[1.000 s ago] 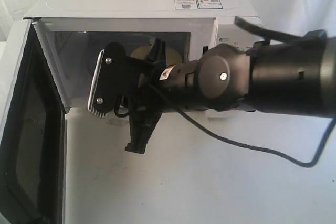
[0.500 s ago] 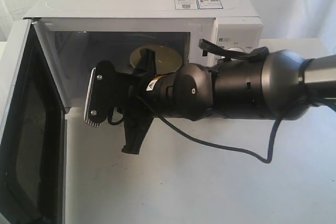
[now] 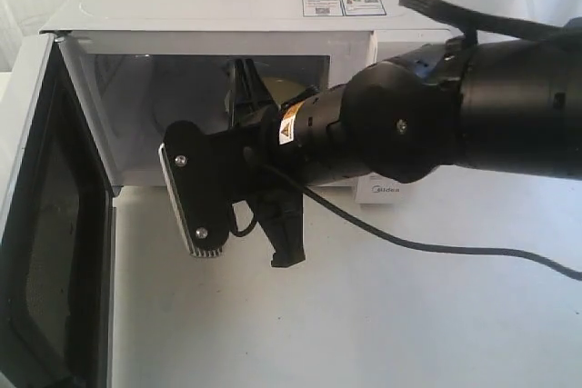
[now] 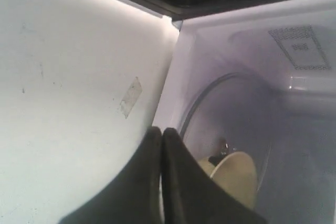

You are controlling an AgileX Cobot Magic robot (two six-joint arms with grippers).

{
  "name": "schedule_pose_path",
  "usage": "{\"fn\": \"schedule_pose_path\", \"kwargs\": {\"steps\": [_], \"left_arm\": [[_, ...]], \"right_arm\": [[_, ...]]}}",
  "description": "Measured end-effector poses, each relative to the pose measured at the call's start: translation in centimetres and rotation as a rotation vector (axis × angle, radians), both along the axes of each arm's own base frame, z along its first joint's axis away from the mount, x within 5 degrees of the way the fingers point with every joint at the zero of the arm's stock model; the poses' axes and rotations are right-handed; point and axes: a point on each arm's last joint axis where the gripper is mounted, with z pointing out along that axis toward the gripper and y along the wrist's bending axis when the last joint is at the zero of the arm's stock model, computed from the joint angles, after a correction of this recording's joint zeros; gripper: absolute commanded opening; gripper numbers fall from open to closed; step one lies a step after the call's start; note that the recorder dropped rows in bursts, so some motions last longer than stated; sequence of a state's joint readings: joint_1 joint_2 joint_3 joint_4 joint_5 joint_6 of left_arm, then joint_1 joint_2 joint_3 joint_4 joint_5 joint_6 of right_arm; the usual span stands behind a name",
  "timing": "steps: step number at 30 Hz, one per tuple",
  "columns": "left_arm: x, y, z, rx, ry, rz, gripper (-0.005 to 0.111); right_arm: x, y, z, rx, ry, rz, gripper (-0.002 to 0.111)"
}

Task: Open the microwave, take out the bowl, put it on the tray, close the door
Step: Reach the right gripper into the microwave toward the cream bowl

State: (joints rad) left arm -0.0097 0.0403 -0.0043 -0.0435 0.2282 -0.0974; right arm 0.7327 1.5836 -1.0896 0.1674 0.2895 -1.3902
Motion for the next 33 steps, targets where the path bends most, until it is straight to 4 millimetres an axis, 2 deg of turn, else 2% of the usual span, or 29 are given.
{"fn": "schedule_pose_path", "kwargs": {"steps": [6,13,16,20,23,24,26,27,33], "left_arm": [[0.0,0.0,0.0,0.0,0.0,0.0,0.0],[0.0,0.0,0.0,0.0,0.0,0.0,0.0],[0.0,0.0,0.0,0.0,0.0,0.0,0.0],[0.0,0.0,0.0,0.0,0.0,0.0,0.0],[0.0,0.0,0.0,0.0,0.0,0.0,0.0],[0.0,0.0,0.0,0.0,0.0,0.0,0.0],[0.0,0.0,0.0,0.0,0.0,0.0,0.0],[0.0,0.0,0.0,0.0,0.0,0.0,0.0],[0.0,0.0,0.0,0.0,0.0,0.0,0.0]], "right_arm": [[2.3,0.9,-0.5,0.093,0.049,-0.211,0.0],[5.4,1.1,-3.1,-0.097,-0.021,-0.493,0.0],[5.1,2.0,-3.3,-0.134,-0.092,-0.477,0.0],[3.9,4.2,-3.1,-0.092,-0.121,-0.375,0.0],[3.9,4.8,-4.0,-0.103,-0.119,-0.347,0.0],[4.1,4.9,-4.9,-0.122,-0.107,-0.349,0.002],[4.3,5.2,-6.0,-0.132,-0.089,-0.353,0.015],[4.3,5.2,-6.2,-0.133,-0.085,-0.352,0.027],[4.6,5.3,-6.3,-0.113,-0.116,-0.37,0.05]]}}
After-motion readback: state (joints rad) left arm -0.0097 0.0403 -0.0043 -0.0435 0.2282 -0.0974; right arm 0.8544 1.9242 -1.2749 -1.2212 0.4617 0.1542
